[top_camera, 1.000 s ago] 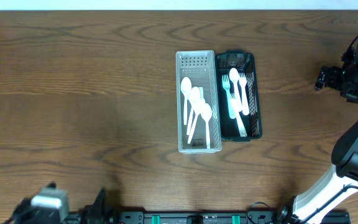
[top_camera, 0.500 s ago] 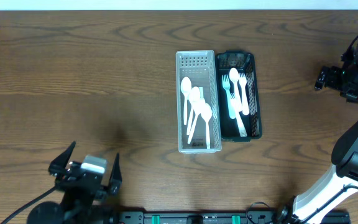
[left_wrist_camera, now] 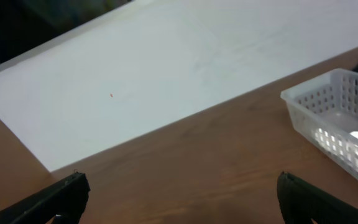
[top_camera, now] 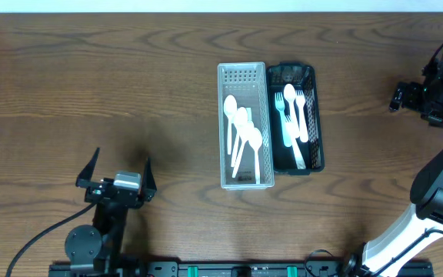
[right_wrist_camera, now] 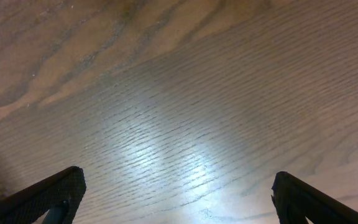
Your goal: Pack container
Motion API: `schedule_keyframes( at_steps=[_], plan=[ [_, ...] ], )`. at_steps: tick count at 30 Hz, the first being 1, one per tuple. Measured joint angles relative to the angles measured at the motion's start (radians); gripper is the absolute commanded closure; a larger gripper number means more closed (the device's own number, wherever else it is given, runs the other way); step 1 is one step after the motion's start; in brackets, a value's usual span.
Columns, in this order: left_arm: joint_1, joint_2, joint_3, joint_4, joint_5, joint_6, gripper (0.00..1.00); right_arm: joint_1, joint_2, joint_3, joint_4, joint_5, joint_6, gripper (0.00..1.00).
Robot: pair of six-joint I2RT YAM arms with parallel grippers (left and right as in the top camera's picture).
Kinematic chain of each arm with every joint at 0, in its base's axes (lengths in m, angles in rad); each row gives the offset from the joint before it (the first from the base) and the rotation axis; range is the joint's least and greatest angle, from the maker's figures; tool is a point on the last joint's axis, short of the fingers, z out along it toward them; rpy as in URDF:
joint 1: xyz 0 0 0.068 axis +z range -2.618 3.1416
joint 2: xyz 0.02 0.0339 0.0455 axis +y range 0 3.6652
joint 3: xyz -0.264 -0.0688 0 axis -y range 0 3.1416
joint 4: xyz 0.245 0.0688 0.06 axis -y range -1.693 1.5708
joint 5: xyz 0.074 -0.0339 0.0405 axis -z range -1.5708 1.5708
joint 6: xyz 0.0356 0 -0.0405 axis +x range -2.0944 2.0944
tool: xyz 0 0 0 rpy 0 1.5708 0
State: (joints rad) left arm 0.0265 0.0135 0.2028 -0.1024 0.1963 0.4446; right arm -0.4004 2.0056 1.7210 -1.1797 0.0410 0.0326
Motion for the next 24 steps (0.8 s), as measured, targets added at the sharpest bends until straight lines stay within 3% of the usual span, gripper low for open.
schedule_keyframes(
  at_steps=[6, 13, 24],
  plan=[
    [0.007, -0.003, -0.085, 0.108, 0.0, -0.002, 0.02, 0.0, 0.0, 0.0, 0.0, 0.0, 0.0, 0.01],
    [0.012, -0.003, -0.189, 0.108, -0.001, -0.002, 0.02, 0.0, 0.0, 0.0, 0.0, 0.0, 0.0, 0.01],
    [0.019, -0.003, -0.185, 0.092, -0.006, -0.002, 0.02, 0.0, 0.0, 0.0, 0.0, 0.0, 0.0, 0.01]
  ],
)
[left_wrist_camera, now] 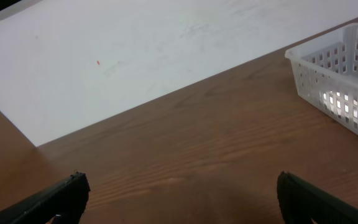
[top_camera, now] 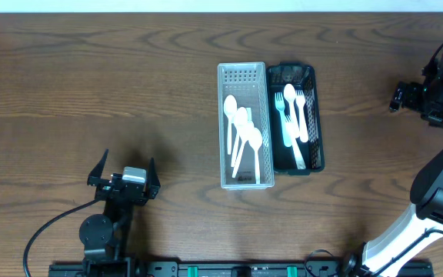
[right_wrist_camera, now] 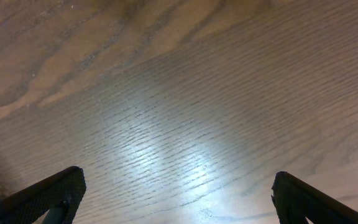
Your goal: Pack container
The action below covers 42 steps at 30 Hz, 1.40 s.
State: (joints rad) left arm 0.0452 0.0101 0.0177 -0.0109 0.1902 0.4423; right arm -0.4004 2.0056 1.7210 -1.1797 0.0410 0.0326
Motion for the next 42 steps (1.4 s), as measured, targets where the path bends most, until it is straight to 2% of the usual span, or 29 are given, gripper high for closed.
schedule_keyframes(
  at_steps=[36, 39, 42],
  plan=[
    [0.0, 0.0, 0.0, -0.001, -0.003, 0.0, 0.02, 0.0, 0.0, 0.0, 0.001, 0.0, 0.0, 0.01],
    [0.0, 0.0, 0.0, -0.001, -0.003, 0.0, 0.02, 0.0, 0.0, -0.001, 0.053, 0.011, 0.0, 0.01],
    [0.0, 0.0, 0.001, -0.002, -0.003, 0.0, 0.02, 0.0, -0.008, -0.014, 0.183, 0.017, 0.0, 0.01]
  ],
)
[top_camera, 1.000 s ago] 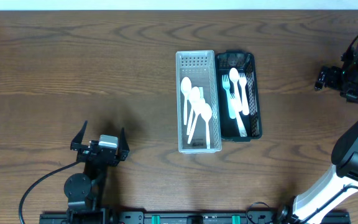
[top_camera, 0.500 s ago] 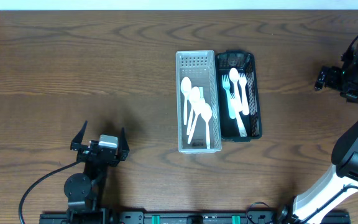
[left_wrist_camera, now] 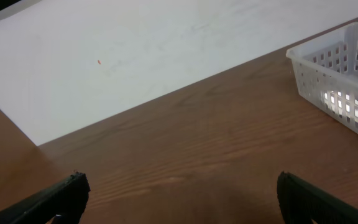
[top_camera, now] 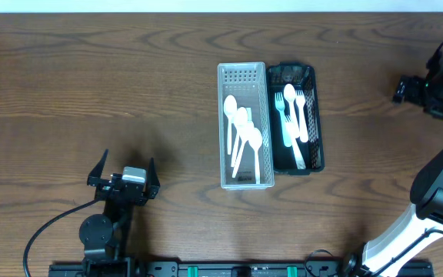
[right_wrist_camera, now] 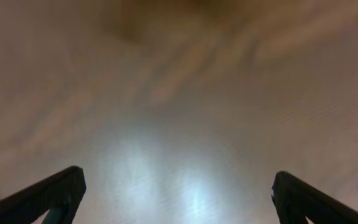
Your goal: Pack container
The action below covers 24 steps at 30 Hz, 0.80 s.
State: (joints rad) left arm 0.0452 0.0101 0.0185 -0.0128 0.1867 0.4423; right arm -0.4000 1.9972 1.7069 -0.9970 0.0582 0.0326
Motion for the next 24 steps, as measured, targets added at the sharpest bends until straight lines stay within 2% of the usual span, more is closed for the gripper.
schedule_keyframes(
  at_steps=[5, 9, 11, 16, 24],
  plan=[
    [0.0, 0.0, 0.001, -0.002, -0.003, 0.0, 0.02, 0.031, -0.156, -0.186, 0.401, 0.009, 0.0, 0.01],
    [0.0, 0.0, 0.002, -0.004, -0.003, 0.0, 0.02, 0.12, -0.417, -0.438, 0.735, 0.012, 0.011, 0.01],
    [0.0, 0.0, 0.002, -0.004, -0.003, 0.0, 0.02, 0.174, -0.562, -0.564, 0.847, 0.008, 0.024, 0.01],
    [0.0, 0.0, 0.003, -0.005, -0.003, 0.0, 0.02, 0.27, -0.875, -0.816, 0.964, 0.006, 0.059, 0.01],
    [0.0, 0.0, 0.003, -0.005, -0.003, 0.0, 0.02, 0.391, -1.405, -1.163, 0.975, 0.005, 0.074, 0.01]
  ],
)
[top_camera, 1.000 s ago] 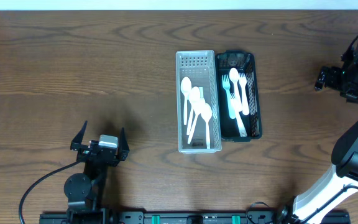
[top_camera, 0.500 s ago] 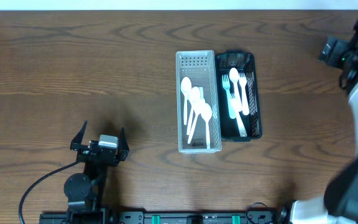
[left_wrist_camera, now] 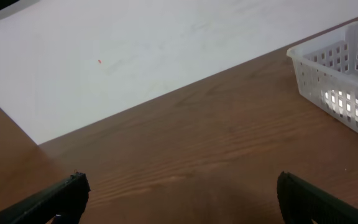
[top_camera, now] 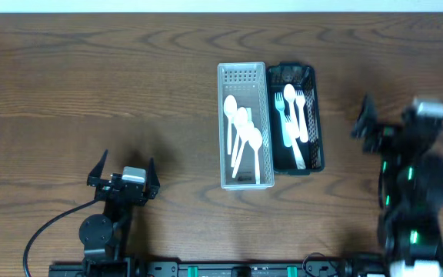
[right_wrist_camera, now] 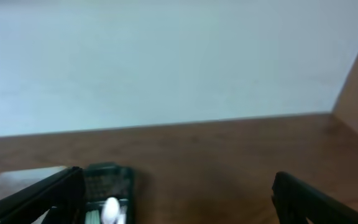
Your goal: Pack container
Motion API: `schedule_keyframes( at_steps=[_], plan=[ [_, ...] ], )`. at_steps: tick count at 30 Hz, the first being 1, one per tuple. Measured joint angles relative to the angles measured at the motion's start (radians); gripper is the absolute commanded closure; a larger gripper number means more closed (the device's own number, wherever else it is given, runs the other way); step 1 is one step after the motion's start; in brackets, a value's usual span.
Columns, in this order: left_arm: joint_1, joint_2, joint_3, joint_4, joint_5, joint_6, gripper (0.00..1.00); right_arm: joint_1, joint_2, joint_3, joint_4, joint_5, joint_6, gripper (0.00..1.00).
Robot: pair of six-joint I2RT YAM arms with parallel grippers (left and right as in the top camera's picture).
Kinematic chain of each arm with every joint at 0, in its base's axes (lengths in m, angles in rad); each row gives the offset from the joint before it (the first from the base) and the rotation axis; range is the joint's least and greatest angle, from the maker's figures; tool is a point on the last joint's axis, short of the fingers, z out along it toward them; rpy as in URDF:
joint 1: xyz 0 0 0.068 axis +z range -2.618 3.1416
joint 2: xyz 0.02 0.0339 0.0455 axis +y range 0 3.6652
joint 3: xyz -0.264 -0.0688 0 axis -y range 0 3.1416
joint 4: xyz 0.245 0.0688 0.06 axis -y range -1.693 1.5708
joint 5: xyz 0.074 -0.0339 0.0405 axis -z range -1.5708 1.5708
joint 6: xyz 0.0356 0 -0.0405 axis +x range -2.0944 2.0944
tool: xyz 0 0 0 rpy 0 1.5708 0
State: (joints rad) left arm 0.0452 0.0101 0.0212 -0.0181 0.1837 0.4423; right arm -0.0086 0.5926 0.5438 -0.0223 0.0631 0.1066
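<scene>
A white slotted basket point(top_camera: 245, 77) holds several white plastic spoons point(top_camera: 244, 132). Beside it on the right stands a black basket point(top_camera: 316, 138) with white forks and a spoon point(top_camera: 292, 111). My left gripper point(top_camera: 123, 178) sits open near the front left of the table, nothing between its fingers; the white basket's corner point(left_wrist_camera: 344, 74) shows at the right of its wrist view. My right gripper point(top_camera: 387, 123) is open to the right of the black basket point(right_wrist_camera: 107, 177), which shows at the lower left of its wrist view.
The wooden table point(top_camera: 91, 85) ends at a white wall along the far edge point(right_wrist_camera: 166, 62). The arm bases stand at the front edge point(top_camera: 102, 238).
My right arm has moved from the far right edge of the table to a spot just right of the black basket, its camera now facing the wall. The left arm has not moved.
Both baskets held their cutlery throughout. My left gripper drew back slightly toward the front after the oldest moment, then stayed put. My right gripper hovered open at the far right, looking down at bare wood, and now stands close beside the black basket.
</scene>
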Motion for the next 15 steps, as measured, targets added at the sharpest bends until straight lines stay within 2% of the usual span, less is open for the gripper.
schedule_keyframes(
  at_steps=[3, 7, 15],
  plan=[
    [0.0, 0.0, 0.0, 0.0, 0.0, 0.0, 0.02, 0.025, -0.193, -0.095, 0.004, 0.0, 0.001, 0.01],
    [0.0, 0.0, 0.0, 0.0, 0.0, 0.0, 0.02, 0.039, -0.355, -0.185, 0.004, -0.001, 0.001, 0.01],
    [0.0, 0.0, 0.0, 0.0, 0.0, 0.0, 0.02, 0.041, -0.435, -0.308, 0.006, -0.028, -0.021, 0.01]
  ],
)
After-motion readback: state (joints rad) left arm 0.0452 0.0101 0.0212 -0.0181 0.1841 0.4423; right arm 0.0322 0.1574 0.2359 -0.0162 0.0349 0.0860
